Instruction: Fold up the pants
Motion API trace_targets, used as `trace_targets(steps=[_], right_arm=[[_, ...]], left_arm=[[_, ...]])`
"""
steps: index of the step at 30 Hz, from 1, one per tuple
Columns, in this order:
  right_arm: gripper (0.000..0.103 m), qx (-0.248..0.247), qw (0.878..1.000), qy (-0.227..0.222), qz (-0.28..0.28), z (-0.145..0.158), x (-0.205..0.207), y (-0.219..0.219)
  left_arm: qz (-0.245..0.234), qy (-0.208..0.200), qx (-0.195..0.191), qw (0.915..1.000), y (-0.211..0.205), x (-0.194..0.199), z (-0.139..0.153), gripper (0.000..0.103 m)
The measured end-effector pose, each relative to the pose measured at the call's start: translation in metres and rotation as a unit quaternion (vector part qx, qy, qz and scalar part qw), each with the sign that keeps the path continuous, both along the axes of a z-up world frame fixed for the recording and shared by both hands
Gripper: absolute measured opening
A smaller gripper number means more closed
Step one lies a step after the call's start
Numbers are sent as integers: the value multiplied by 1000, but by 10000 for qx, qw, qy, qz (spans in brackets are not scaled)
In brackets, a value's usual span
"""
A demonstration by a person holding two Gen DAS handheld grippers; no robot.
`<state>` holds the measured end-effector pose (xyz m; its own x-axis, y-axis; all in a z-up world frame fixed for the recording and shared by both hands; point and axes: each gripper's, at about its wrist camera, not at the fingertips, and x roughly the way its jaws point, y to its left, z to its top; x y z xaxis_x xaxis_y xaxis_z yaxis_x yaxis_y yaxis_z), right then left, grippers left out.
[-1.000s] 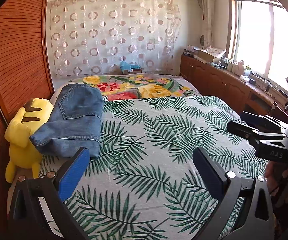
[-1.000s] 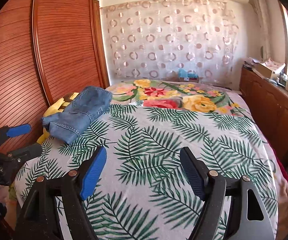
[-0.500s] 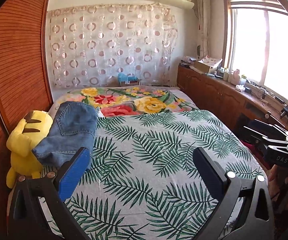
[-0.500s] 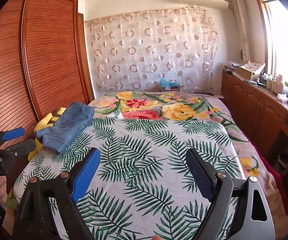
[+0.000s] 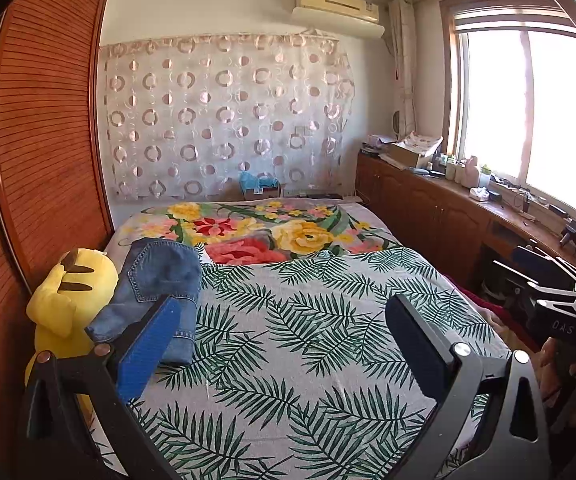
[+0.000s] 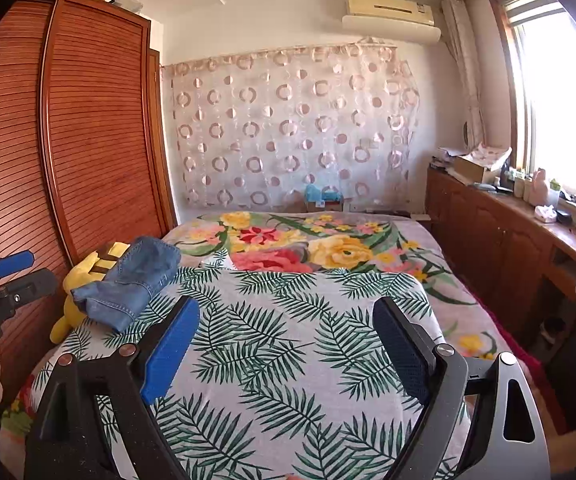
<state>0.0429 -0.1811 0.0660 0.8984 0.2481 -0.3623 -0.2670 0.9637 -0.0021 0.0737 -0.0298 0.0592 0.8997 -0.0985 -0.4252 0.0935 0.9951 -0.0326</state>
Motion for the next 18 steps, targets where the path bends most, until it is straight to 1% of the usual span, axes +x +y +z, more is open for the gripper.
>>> trace_targets(steps=[7,18], right_arm=[[91,30,10000,-8,-6,-7,5,1],[91,32,10000,11,30,-7,6,0]], left_arm=[[13,-9,4,10000,0,0,0,103],[22,40,-16,10000,-1,-2,-4,103]])
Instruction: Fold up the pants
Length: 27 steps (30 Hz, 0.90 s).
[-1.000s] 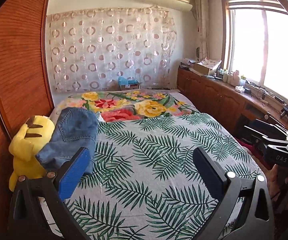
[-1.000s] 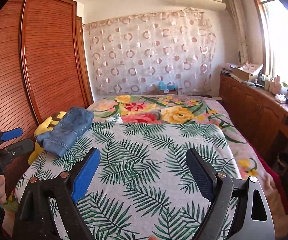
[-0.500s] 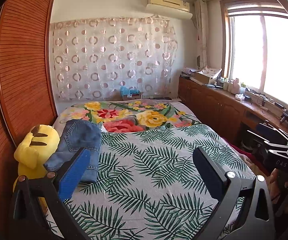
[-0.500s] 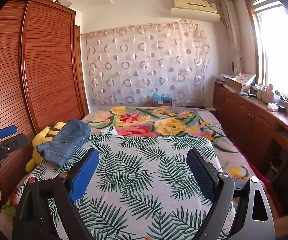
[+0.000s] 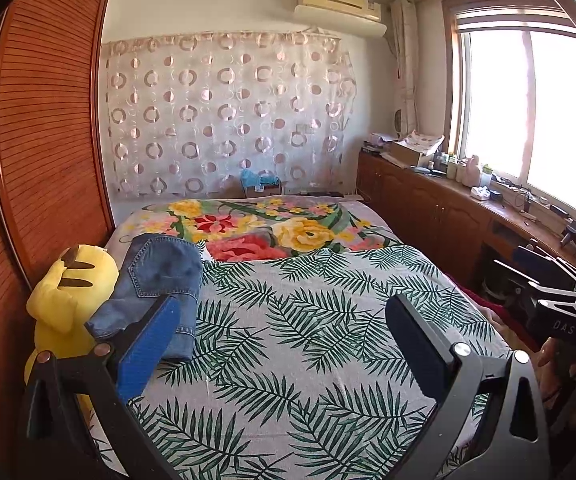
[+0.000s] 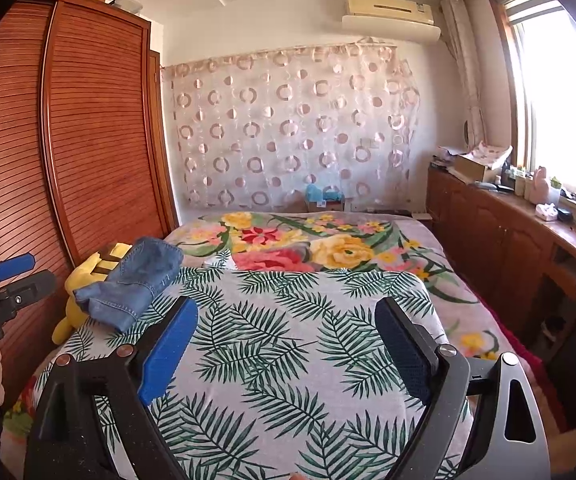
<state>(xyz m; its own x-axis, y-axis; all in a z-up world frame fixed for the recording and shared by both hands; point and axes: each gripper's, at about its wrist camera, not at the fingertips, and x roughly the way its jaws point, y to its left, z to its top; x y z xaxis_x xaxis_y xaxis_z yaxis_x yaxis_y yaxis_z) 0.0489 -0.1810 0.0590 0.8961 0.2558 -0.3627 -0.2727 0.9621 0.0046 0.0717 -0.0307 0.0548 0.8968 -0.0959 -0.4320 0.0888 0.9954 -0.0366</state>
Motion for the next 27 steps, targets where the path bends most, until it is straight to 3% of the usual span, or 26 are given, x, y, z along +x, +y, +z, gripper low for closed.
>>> trace_targets(steps=[27], right_arm=[[92,-8,10000,-54,53,-1,0,-1]], left_arm=[[29,5,-8,10000,1,1,-2,103]])
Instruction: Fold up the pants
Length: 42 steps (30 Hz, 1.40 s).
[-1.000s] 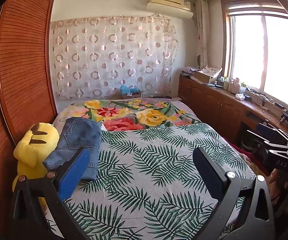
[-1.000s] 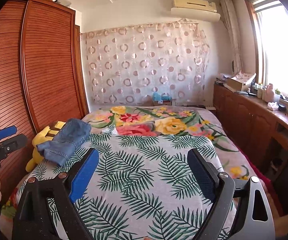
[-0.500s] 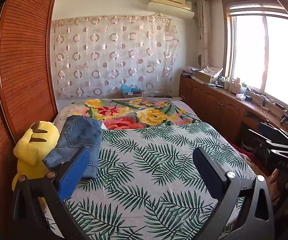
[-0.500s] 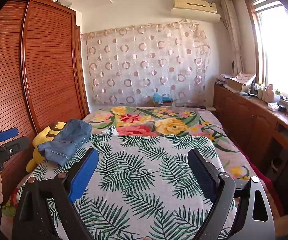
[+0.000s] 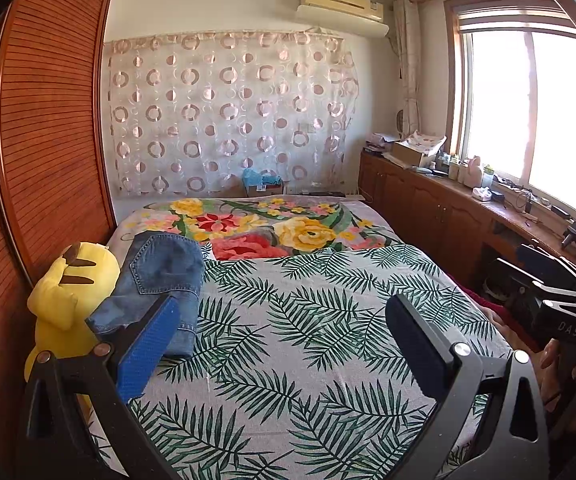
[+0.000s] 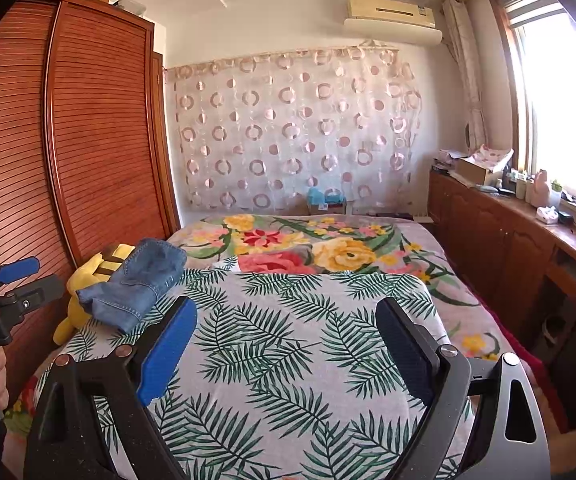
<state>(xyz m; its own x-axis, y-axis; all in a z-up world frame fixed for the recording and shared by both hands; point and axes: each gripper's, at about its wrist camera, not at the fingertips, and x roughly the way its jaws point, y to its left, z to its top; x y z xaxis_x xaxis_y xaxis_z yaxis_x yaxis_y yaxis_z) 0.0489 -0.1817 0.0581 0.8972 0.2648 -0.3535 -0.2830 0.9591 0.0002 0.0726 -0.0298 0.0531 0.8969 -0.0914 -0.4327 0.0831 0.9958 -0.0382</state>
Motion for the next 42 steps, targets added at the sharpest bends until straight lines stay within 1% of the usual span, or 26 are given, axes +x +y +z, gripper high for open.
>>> trace_targets(steps=[42], right_arm=[[92,14,10000,-38,-18,-1,0,2]], left_arm=[[-18,-12,-23,10000,0,-2,1,103]])
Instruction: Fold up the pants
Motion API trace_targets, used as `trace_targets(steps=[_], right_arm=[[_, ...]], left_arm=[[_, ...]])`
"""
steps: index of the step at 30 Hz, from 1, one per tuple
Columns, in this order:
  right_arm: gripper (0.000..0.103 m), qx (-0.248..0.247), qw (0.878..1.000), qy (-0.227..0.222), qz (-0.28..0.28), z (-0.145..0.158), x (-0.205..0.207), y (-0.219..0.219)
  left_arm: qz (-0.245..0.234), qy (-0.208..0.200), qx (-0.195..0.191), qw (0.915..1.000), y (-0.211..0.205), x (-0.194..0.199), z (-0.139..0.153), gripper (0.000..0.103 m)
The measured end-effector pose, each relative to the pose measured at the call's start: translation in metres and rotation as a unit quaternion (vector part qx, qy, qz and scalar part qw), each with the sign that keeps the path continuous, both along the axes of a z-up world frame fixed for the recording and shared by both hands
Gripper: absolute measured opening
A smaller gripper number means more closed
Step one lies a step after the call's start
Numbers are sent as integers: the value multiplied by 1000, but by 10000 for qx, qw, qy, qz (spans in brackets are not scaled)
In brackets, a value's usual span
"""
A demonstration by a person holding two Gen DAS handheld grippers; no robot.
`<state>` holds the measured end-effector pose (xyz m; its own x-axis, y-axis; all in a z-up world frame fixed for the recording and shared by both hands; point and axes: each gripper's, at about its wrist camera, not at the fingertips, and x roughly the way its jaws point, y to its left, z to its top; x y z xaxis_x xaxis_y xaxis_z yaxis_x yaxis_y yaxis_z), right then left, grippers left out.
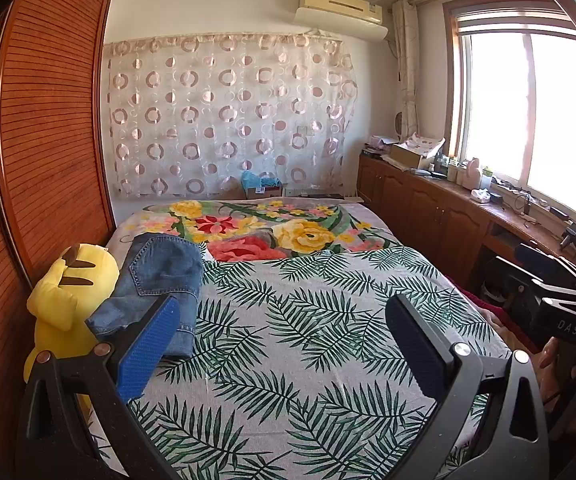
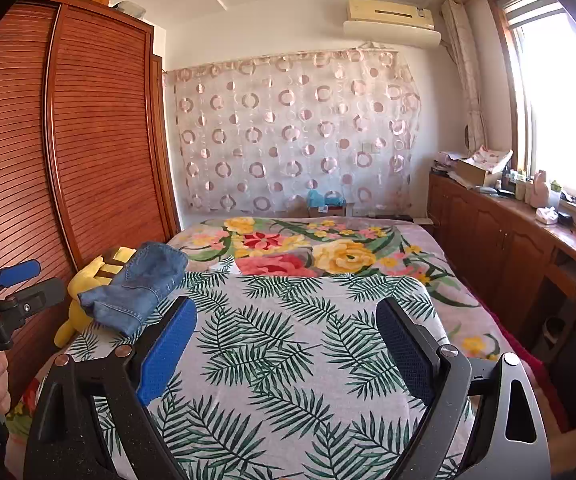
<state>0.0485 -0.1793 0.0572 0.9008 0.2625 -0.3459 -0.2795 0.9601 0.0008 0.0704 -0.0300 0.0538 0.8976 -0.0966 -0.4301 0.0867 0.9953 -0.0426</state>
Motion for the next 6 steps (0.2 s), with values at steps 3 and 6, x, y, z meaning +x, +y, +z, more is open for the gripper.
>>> trace_targets(steps=[3,6], right_arm=[[92,0,10000,-1,-1,0,0,0],[92,3,10000,6,-2,0,0,0]], left_arm=[[0,0,3,10000,0,0,0,103],[-5,0,0,10000,0,0,0,103]])
